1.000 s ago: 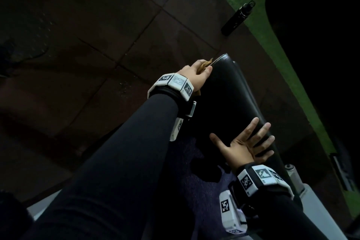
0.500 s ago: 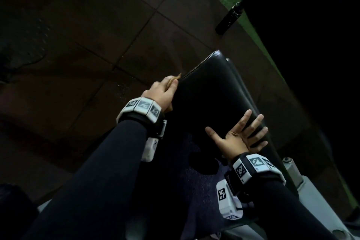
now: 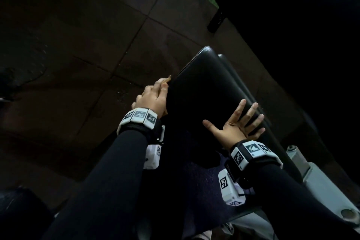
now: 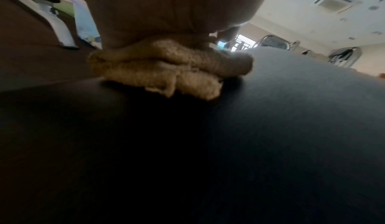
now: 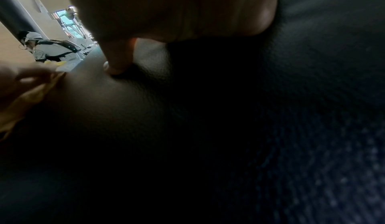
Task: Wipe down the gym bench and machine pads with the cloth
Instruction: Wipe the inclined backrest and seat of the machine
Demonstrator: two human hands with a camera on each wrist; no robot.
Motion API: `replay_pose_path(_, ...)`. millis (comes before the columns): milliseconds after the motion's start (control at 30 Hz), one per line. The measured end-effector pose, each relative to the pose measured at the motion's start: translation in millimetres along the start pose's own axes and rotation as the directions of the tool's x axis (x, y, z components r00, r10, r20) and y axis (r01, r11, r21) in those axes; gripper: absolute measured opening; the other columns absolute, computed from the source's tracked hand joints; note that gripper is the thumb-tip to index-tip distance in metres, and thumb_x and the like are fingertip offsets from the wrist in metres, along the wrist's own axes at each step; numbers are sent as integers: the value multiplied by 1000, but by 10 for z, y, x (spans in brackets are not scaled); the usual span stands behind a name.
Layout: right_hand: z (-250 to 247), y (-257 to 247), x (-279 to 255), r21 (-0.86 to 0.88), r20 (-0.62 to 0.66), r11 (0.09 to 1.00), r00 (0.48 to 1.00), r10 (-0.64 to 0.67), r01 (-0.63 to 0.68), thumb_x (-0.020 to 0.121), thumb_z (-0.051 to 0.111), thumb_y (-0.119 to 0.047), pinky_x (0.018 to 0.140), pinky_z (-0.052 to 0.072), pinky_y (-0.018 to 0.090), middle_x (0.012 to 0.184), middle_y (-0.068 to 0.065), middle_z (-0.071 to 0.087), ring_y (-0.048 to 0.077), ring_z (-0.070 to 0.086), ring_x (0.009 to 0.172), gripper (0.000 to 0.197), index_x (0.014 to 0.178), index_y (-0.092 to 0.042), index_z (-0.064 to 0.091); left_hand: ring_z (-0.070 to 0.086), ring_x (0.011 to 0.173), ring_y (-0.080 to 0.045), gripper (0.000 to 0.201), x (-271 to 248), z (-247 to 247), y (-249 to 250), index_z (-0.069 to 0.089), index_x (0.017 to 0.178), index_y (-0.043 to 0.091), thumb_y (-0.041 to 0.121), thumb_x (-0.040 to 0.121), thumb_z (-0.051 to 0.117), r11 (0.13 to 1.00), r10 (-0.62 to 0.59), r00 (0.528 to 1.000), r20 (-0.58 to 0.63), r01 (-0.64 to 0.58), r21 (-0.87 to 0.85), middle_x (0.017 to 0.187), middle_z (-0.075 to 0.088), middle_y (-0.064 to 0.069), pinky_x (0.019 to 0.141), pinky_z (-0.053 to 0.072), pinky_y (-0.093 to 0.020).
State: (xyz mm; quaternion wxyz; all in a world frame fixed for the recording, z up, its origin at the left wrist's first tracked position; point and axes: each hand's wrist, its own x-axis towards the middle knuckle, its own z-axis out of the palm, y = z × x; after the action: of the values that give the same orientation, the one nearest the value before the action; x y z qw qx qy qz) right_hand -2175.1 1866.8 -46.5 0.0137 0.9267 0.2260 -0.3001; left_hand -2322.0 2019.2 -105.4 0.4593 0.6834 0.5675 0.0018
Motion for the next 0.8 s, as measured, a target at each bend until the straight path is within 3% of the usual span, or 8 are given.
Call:
replay_pose_path(200,-3,8,-7,-1,15,1000,1000,-6,6,54,42,-92,99,-27,55,129,-1,-55,36,-38,130,129,125,-34,-49,42,123,-34,44,-242,-13,-629,33,136,52,57,96,16,990,-97,994,-56,103,98,141,44,5,109,22,-54)
replay_pose_path(300,-14,4,-17,-6,34,1000,999,-1,2,56,41,-92,100,-26,56,132,3,-53,38,-39,130,128,122,-34,-51,39,124,-37,44,-177,34,-501,31,139,52,56,97,17,986,-126,989,-71,133,96,145,39,8,110,20,-51)
replay_pose_path(433,-41,-11,-39,-17,50,1000,999,-8,9,56,40,-92,100,-25,57,129,2,-58,38,-42,128,128,119,-32,-54,40,123,-38,43,-49,159,-93,27,142,50,49,98,25,992,3,993,-117,12,125,145,38,5,110,19,-52)
replay_pose_path(533,-41,-18,-56,-26,53,1000,999,-10,11,58,40,-91,101,-23,58,132,7,-56,40,-42,128,128,125,-28,-50,40,122,-37,42,-30,157,-35,28,140,50,52,98,23,996,20,995,-102,-10,92,143,40,4,109,22,-52)
replay_pose_path(667,-39,-6,-60,-41,41,999,999,-13,15,58,40,-91,102,-22,59,134,7,-54,40,-41,129,128,126,-28,-49,45,119,-34,40,-173,89,-390,35,136,48,53,98,24,997,48,989,-140,-38,72,139,46,2,103,31,-52)
replay_pose_path(800,-30,8,-58,-44,40,999,999,-25,27,58,39,-91,102,-22,59,134,8,-54,41,-41,128,128,126,-28,-49,45,119,-37,39,-467,43,-985,39,135,45,51,98,26,988,-102,975,-197,122,94,139,46,-1,102,32,-53)
